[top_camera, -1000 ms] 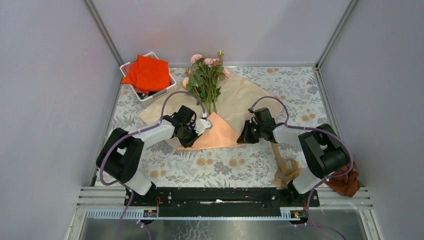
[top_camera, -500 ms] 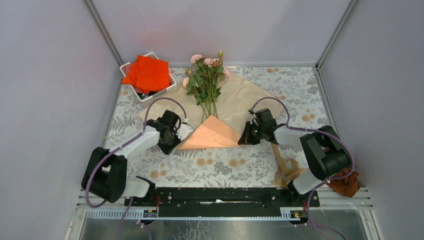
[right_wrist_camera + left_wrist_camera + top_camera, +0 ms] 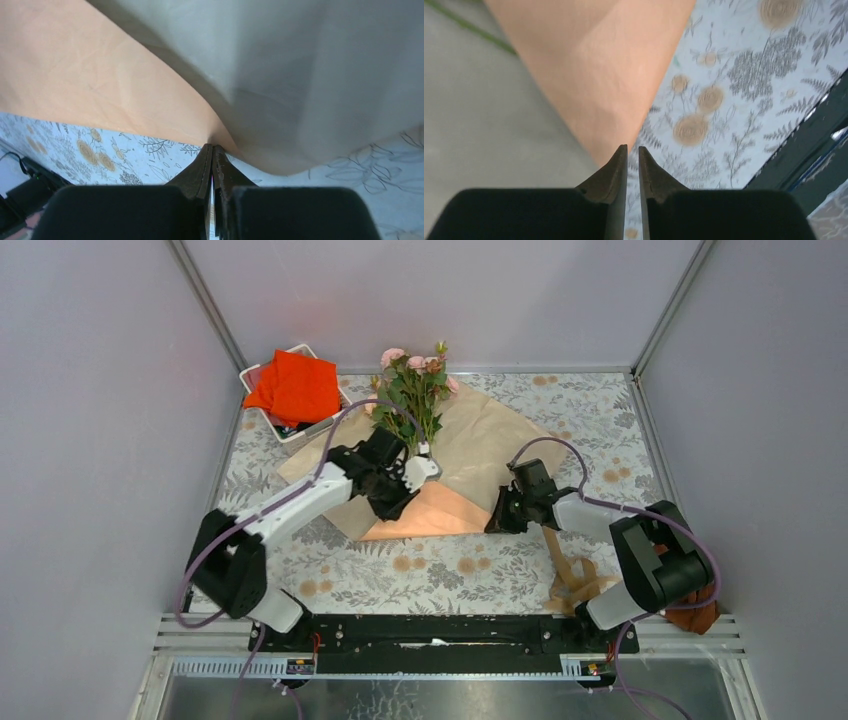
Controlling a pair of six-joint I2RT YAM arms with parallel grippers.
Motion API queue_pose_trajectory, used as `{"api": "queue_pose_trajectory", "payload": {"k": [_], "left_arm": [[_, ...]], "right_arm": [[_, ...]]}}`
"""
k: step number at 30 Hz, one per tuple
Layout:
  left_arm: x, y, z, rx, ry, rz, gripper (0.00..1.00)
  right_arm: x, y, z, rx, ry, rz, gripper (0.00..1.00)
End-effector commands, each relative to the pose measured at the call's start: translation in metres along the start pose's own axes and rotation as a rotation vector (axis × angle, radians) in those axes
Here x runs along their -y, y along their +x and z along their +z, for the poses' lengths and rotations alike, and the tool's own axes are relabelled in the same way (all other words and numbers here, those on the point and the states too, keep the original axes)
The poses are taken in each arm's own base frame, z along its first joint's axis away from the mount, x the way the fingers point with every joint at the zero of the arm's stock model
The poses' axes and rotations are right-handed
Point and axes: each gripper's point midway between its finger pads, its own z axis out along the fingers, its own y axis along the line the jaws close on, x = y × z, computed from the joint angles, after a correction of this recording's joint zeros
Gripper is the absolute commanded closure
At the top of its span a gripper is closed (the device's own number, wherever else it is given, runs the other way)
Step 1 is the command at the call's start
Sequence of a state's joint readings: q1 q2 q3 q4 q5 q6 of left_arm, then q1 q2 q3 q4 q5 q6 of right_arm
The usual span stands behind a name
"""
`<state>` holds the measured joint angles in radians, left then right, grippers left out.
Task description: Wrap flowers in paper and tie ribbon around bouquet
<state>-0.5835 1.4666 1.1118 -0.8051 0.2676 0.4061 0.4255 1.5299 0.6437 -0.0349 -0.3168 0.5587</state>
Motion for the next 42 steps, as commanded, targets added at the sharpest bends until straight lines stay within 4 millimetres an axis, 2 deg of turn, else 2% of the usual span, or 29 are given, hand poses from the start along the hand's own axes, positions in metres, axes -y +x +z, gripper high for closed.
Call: {"api": "queue_pose_trajectory", "payload": {"k": [1, 4, 7, 9, 12, 15, 20, 24, 30, 32, 36, 39, 42], "left_arm": [[0.002, -0.045, 0.038, 0.106, 0.105, -0.08, 0.81], [-0.005, -0.052, 0.066, 0.123, 0.116, -0.091, 0.81], [-0.014, -0.039, 0.089, 0.057, 0.095, -0.095, 0.81], [-0.016, -0.026, 0.096, 0.021, 0.087, -0.082, 0.81], [-0.015, -0.016, 0.105, 0.005, 0.095, -0.077, 0.81], [-0.011, -0.013, 0.111, -0.003, 0.119, -0.081, 0.81], [-0.012, -0.004, 0.115, -0.026, 0.111, -0.079, 0.81], [-0.014, 0.001, 0.114, -0.036, 0.095, -0.068, 0.81], [-0.018, -0.008, 0.108, -0.022, 0.085, -0.04, 0.8], [-0.019, -0.014, 0.104, -0.019, 0.083, -0.034, 0.8], [-0.013, -0.039, 0.085, 0.026, 0.102, -0.009, 0.77], [0.0, -0.057, 0.076, 0.066, 0.146, 0.037, 0.74], [0.01, -0.07, 0.081, 0.076, 0.173, 0.052, 0.73]], "right_arm": [[0.031, 0.006, -0.01, 0.024, 0.18, 0.088, 0.94], [0.032, -0.004, -0.019, 0.069, 0.212, 0.093, 0.93], [0.031, -0.009, -0.031, 0.099, 0.235, 0.095, 0.88], [0.032, -0.012, -0.039, 0.129, 0.244, 0.109, 0.79], [0.034, -0.013, -0.044, 0.156, 0.258, 0.138, 0.61], [0.028, -0.009, -0.039, 0.137, 0.226, 0.182, 0.45], [0.02, -0.01, -0.023, 0.137, 0.165, 0.295, 0.4], [0.02, -0.009, -0.012, 0.136, 0.152, 0.345, 0.4], [0.027, -0.015, -0.008, 0.174, 0.178, 0.355, 0.47], [0.03, -0.019, -0.01, 0.197, 0.193, 0.348, 0.54], [0.03, -0.026, -0.014, 0.233, 0.2, 0.33, 0.77], [0.028, -0.029, -0.016, 0.239, 0.193, 0.314, 0.85], [0.027, -0.031, -0.018, 0.246, 0.191, 0.3, 0.88]]}}
